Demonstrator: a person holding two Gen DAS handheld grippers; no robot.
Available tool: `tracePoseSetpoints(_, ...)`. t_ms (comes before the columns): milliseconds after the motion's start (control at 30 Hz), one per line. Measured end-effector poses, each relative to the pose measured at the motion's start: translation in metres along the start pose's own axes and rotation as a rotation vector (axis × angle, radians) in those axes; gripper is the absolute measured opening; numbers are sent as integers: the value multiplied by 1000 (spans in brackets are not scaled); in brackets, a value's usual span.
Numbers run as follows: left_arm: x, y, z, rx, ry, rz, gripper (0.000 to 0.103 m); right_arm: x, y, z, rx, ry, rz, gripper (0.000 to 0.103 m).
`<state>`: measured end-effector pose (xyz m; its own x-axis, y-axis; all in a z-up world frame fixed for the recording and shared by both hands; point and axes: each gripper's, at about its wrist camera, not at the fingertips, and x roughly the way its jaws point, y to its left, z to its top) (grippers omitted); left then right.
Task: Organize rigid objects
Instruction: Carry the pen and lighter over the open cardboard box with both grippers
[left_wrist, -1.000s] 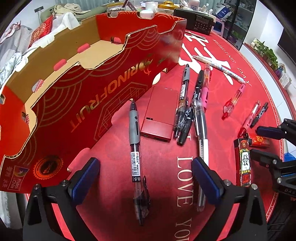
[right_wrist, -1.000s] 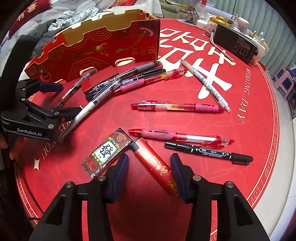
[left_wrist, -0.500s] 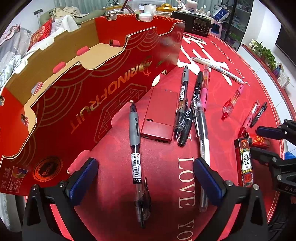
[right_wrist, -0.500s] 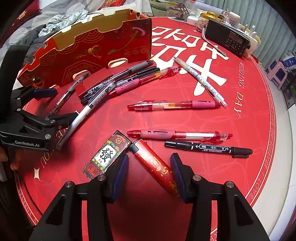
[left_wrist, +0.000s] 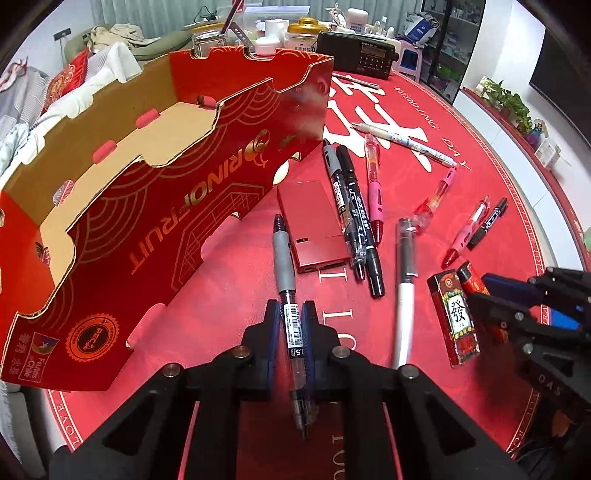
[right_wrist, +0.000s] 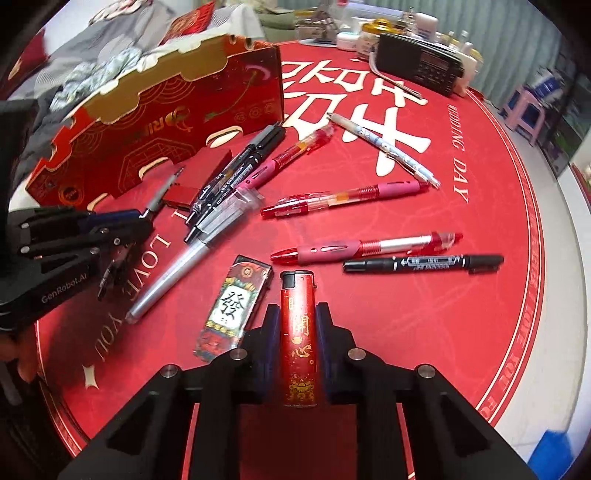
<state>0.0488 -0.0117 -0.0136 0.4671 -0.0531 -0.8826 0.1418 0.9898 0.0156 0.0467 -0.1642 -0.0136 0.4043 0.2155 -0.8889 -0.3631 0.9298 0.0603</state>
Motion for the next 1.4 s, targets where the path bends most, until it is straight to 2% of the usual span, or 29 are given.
tracePoseSetpoints(200, -3, -2, -10, -19, 8, -23, 11, -4, 4, -9, 54, -17, 17, 21)
tracePoseSetpoints(367, -9, 0, -26, 21, -23, -51, 11, -6, 9, -15, 40, -39, -5, 21)
tracePoseSetpoints(500, -7, -8, -21, 37, 27, -8, 12, -4, 12, -11, 33, -17, -28, 21)
tracePoseSetpoints(567, -5, -8, -17, 20, 52, -9, 12, -3, 9, -7, 38, 11, -11, 21)
tracePoseSetpoints(633, -4, -9, -15, 45, 66, -9, 12, -2, 9, -7, 33, 21, -5, 21)
tracePoseSetpoints(700, -3, -10, -14, 71, 80, -19, 12, -2, 12, -8, 12, 12, -22, 21)
tracePoseSetpoints(767, -1, -8, -11, 56, 94, -22, 12, -2, 11, -7, 30, 21, -24, 21)
tracePoseSetpoints(833, 0, -12, -10, 64, 102, -1, 13, -1, 14, -6, 39, 27, -44, 21)
tracePoseSetpoints(933, 0, -15, -11, 94, 90, 9, 12, -1, 20, -7, 17, 24, -75, 21)
tracePoseSetpoints(1000, -1, -10, -12, 87, 82, -16, 11, -1, 18, -4, 27, 40, -69, 21)
tracePoseSetpoints(1067, -3, 2, -16, 28, 57, -77, 10, -1, 16, -2, 55, 50, -62, 20)
tracePoseSetpoints(1200, -17, 8, -32, 13, 0, -113, 10, -12, 13, -17, 121, -1, -38, 20)
tracePoseSetpoints(1300, -26, 6, -41, 21, -23, -111, 10, -17, 14, -26, 143, -21, -25, 20)
tracePoseSetpoints(1400, -26, 3, -44, 17, -10, -97, 10, -25, 16, -27, 158, -49, -8, 20)
